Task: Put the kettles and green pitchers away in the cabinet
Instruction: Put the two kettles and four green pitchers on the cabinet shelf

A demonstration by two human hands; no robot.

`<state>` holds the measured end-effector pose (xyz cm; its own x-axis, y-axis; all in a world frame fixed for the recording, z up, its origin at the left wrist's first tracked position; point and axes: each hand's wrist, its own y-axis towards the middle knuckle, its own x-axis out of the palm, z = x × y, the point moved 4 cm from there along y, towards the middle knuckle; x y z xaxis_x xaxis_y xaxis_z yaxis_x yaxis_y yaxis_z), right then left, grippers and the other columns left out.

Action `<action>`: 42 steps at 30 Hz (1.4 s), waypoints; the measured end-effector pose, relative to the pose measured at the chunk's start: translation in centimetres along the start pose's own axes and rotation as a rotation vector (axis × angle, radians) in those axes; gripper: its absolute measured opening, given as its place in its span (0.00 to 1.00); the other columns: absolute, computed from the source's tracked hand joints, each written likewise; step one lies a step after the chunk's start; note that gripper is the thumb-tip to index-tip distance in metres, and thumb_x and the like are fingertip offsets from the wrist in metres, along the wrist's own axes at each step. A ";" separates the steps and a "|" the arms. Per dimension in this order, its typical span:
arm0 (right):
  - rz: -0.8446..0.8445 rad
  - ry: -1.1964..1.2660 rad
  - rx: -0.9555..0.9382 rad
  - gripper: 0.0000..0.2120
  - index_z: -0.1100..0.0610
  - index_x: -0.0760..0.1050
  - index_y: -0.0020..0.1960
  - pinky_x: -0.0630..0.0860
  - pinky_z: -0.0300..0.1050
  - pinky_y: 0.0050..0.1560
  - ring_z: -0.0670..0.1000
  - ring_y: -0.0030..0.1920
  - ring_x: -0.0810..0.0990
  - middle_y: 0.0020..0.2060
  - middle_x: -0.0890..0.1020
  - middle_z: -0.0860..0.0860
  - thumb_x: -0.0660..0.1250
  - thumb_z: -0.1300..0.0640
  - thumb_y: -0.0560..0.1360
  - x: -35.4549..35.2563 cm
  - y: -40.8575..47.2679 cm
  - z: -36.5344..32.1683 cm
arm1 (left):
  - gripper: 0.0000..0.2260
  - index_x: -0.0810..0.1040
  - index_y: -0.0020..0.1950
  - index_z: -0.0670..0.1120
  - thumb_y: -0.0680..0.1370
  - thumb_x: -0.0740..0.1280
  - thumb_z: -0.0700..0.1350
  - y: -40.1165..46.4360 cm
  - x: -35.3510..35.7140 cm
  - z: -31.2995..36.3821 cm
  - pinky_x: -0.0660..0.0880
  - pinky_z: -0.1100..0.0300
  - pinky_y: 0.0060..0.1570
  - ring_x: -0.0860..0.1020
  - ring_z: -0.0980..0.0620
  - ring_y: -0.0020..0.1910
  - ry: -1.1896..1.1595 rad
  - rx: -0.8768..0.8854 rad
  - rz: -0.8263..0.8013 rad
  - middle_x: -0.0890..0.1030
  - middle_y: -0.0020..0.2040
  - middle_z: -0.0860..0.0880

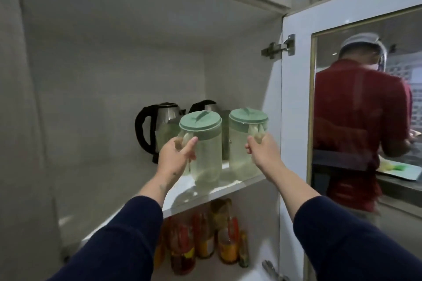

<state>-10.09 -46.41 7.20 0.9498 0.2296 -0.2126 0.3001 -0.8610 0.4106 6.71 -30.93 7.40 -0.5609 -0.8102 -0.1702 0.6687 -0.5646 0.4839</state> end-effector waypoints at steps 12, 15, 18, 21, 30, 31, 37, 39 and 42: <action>-0.059 -0.135 0.163 0.21 0.64 0.60 0.71 0.70 0.46 0.52 0.58 0.59 0.76 0.64 0.74 0.59 0.57 0.54 0.82 5.7 8.4 1.9 | 0.30 0.74 0.65 0.39 0.74 0.67 0.61 9.7 1.9 -5.5 0.81 0.51 0.44 0.84 0.50 0.37 0.096 -0.098 -0.044 0.84 0.38 0.48; -0.103 -0.098 0.133 0.21 0.62 0.60 0.72 0.70 0.51 0.62 0.60 0.66 0.72 0.67 0.72 0.58 0.58 0.55 0.81 7.8 9.2 2.9 | 0.29 0.72 0.67 0.40 0.75 0.64 0.60 10.6 2.3 -5.4 0.75 0.63 0.36 0.83 0.54 0.35 0.228 -0.026 -0.007 0.84 0.43 0.48; -0.172 -0.106 0.064 0.24 0.60 0.58 0.75 0.66 0.53 0.70 0.58 0.72 0.67 0.73 0.66 0.56 0.57 0.57 0.81 9.3 9.6 3.8 | 0.27 0.70 0.69 0.42 0.76 0.63 0.59 11.1 2.1 -5.5 0.76 0.60 0.44 0.82 0.56 0.42 0.318 0.013 0.035 0.79 0.62 0.45; -0.174 -0.132 0.035 0.24 0.59 0.57 0.77 0.63 0.52 0.72 0.58 0.74 0.64 0.74 0.65 0.56 0.57 0.57 0.82 9.3 9.9 4.6 | 0.28 0.68 0.70 0.43 0.77 0.63 0.59 11.0 1.8 -5.6 0.73 0.50 0.62 0.80 0.43 0.58 0.397 0.016 0.066 0.73 0.70 0.43; -0.180 -0.172 -0.027 0.17 0.60 0.69 0.68 0.74 0.45 0.56 0.56 0.62 0.75 0.62 0.76 0.59 0.60 0.56 0.81 9.2 10.6 5.2 | 0.28 0.62 0.72 0.41 0.78 0.63 0.55 9.0 1.7 -5.5 0.67 0.52 0.66 0.70 0.42 0.69 0.414 -0.074 0.171 0.72 0.69 0.42; -0.185 -0.167 -0.027 0.21 0.61 0.66 0.72 0.73 0.47 0.60 0.57 0.65 0.74 0.66 0.75 0.59 0.61 0.55 0.81 9.1 10.5 5.3 | 0.28 0.62 0.72 0.40 0.78 0.63 0.54 8.5 1.6 -5.5 0.67 0.52 0.65 0.70 0.42 0.69 0.411 -0.076 0.182 0.72 0.69 0.41; -0.246 -0.140 0.086 0.23 0.59 0.64 0.73 0.73 0.47 0.58 0.57 0.63 0.76 0.66 0.76 0.57 0.61 0.54 0.80 6.5 7.2 6.7 | 0.27 0.57 0.74 0.41 0.81 0.56 0.56 3.9 0.7 -5.0 0.66 0.51 0.66 0.67 0.43 0.70 0.473 -0.144 0.207 0.63 0.75 0.42; -0.243 -0.156 0.079 0.22 0.60 0.66 0.72 0.72 0.48 0.61 0.57 0.65 0.75 0.66 0.75 0.57 0.61 0.53 0.80 4.8 5.4 6.8 | 0.25 0.59 0.73 0.41 0.82 0.55 0.55 1.8 0.8 -4.2 0.67 0.53 0.63 0.69 0.45 0.69 0.472 -0.144 0.190 0.66 0.73 0.44; -0.196 -0.187 0.072 0.20 0.60 0.69 0.70 0.70 0.45 0.62 0.57 0.66 0.74 0.66 0.75 0.57 0.60 0.52 0.81 1.7 2.2 6.6 | 0.21 0.65 0.70 0.41 0.82 0.55 0.52 -1.9 1.5 -2.7 0.66 0.58 0.55 0.72 0.47 0.64 0.469 -0.129 0.136 0.73 0.67 0.44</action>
<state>-8.44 -50.86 1.91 0.8392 0.3130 -0.4448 0.4632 -0.8399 0.2829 5.97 -31.49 3.88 -0.2046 -0.8449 -0.4943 0.7921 -0.4396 0.4235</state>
